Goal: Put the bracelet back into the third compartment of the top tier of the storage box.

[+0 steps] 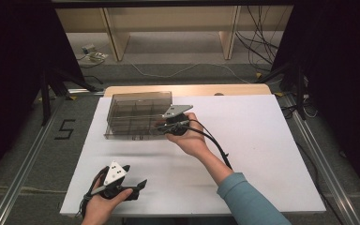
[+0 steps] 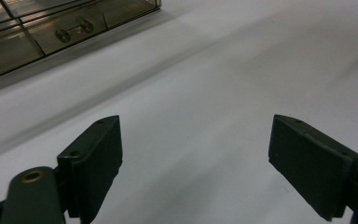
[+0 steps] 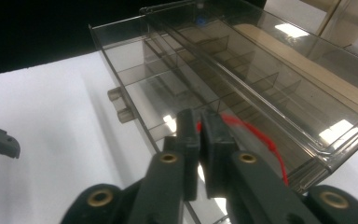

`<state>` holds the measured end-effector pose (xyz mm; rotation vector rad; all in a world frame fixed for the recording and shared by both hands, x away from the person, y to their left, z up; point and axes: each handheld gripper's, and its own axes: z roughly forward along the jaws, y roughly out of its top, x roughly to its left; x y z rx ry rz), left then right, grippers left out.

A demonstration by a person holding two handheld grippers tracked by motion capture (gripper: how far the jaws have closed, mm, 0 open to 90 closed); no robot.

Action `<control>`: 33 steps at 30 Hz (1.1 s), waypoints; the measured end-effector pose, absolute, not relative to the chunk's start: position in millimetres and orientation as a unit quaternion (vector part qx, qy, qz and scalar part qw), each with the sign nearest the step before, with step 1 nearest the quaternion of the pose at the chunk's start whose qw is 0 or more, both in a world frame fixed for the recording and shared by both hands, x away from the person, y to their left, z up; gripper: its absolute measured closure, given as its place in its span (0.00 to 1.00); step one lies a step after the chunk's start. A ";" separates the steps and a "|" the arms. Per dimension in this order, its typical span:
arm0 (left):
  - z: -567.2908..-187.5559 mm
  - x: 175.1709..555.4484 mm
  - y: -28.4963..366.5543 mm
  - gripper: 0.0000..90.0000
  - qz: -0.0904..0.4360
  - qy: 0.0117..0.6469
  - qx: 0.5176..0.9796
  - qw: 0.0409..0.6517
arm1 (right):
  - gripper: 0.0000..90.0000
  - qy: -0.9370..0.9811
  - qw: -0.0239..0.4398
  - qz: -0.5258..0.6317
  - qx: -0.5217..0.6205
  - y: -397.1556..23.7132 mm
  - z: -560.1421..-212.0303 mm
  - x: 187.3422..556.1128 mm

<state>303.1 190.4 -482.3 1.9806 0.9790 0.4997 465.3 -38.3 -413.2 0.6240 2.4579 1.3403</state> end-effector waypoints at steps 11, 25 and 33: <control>-482.2 303.1 190.4 0.19 0.200 0.391 0.792 0.424 | 0.91 0.847 0.140 0.465 0.218 -40.4 -411.7 465.0; -482.2 303.2 190.7 0.19 0.201 0.392 0.791 0.425 | 0.81 0.843 0.152 0.465 0.226 -49.6 -404.6 465.5; -482.5 303.2 190.2 0.19 0.200 0.392 0.792 0.424 | 0.66 0.841 0.160 0.463 0.231 -65.3 -395.9 459.2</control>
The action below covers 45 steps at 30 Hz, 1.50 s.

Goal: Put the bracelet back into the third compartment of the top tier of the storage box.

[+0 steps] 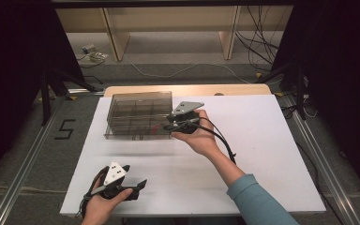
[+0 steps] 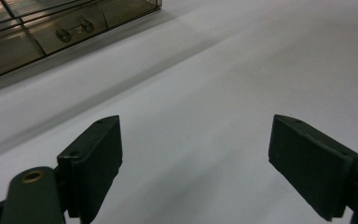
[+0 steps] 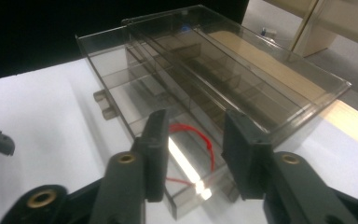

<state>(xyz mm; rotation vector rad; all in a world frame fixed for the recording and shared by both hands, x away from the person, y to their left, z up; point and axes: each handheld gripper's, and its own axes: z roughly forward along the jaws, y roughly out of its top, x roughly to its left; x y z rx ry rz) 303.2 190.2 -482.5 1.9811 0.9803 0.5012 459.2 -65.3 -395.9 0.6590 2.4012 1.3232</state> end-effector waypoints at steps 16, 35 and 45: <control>-483.3 303.4 190.0 0.19 0.200 0.393 0.792 0.422 | 0.51 0.831 0.164 0.468 0.252 -98.7 -389.2 447.4; -483.1 302.9 190.1 0.19 0.202 0.393 0.791 0.424 | 0.42 0.824 0.184 0.462 0.270 -137.7 -390.3 430.4; -483.1 302.6 190.2 0.19 0.203 0.394 0.789 0.424 | 0.39 0.819 0.191 0.463 0.281 -155.5 -390.1 423.8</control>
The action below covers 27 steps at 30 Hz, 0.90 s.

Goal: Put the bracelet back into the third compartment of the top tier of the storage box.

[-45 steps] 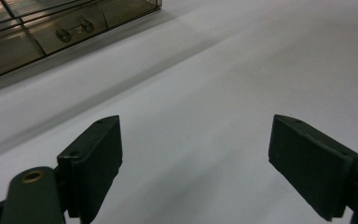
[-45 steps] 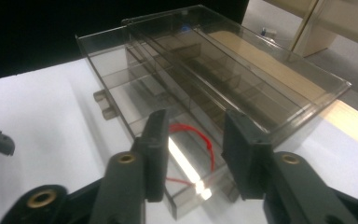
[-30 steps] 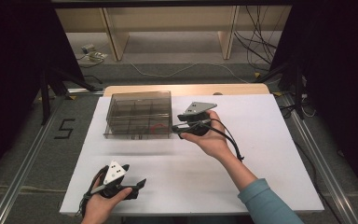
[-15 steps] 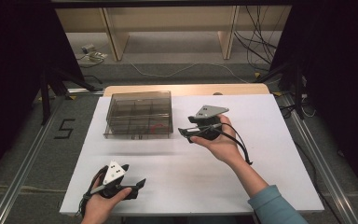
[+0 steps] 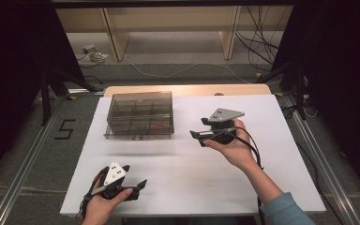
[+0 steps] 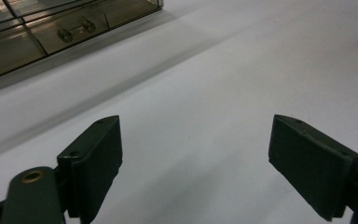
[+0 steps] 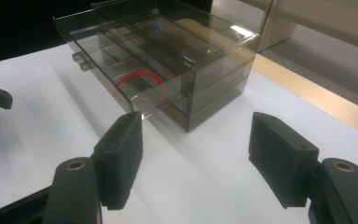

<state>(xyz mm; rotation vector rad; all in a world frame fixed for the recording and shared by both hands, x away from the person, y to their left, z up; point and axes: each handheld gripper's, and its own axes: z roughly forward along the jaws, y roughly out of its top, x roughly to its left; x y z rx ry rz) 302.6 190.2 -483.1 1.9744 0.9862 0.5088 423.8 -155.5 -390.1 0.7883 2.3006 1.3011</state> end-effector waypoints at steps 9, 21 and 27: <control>-483.3 302.4 190.3 0.19 0.204 0.395 0.789 0.424 | 0.38 0.817 0.189 0.463 0.287 -168.8 -394.2 415.5; -483.6 302.2 190.1 0.19 0.205 0.395 0.789 0.424 | 0.36 0.814 0.190 0.460 0.299 -192.4 -403.2 404.4; -483.8 302.2 189.8 0.19 0.204 0.395 0.789 0.424 | 0.35 0.811 0.193 0.460 0.306 -204.5 -405.4 397.3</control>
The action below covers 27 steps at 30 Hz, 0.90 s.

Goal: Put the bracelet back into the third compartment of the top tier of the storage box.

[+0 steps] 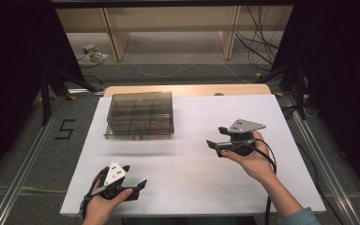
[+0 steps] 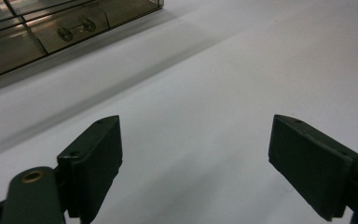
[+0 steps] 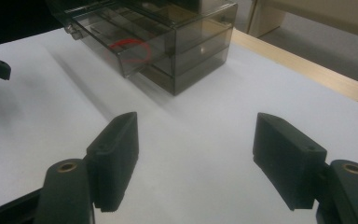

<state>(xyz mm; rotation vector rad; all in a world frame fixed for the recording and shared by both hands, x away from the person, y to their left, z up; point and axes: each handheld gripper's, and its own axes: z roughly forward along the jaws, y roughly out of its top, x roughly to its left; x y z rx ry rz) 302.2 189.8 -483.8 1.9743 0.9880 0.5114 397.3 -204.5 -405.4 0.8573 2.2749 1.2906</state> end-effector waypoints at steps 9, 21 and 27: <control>-484.1 302.1 189.5 0.19 0.205 0.395 0.789 0.423 | 0.31 0.808 0.196 0.457 0.317 -224.3 -411.0 387.9; -484.2 302.2 189.6 0.19 0.205 0.396 0.789 0.423 | 0.30 0.802 0.197 0.461 0.324 -242.8 -418.6 376.5; -484.3 302.2 189.4 0.19 0.205 0.396 0.788 0.424 | 0.30 0.800 0.194 0.464 0.327 -253.2 -425.8 368.9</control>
